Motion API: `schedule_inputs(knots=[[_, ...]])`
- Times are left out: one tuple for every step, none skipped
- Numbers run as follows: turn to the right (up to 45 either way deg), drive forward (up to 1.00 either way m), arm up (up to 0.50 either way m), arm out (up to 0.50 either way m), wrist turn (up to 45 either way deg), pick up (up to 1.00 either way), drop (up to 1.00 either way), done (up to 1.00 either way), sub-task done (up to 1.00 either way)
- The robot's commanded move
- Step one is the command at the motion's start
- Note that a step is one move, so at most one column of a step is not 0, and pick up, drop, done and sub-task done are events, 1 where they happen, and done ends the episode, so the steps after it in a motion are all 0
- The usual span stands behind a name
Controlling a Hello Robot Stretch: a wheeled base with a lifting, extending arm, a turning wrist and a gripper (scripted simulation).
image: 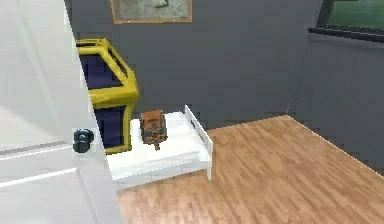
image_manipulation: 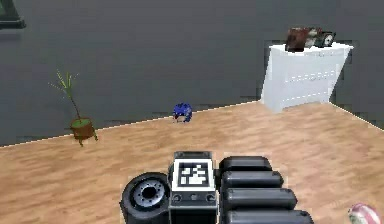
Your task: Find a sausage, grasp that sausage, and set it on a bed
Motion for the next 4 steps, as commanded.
schedule_inputs(knots=[[-3.0,0.00,0.00,0.00,0.0,0.00,0.00,0.00,0.00],[0.0,0.35,0.00,0.00,0.0,0.00,0.00,0.00,0.00],[30.0,0.00,0.00,0.00,0.0,0.00,0.00,0.00,0.00],[0.0,0.30,0.00,0.00,0.0,0.00,0.00,0.00,0.00]])
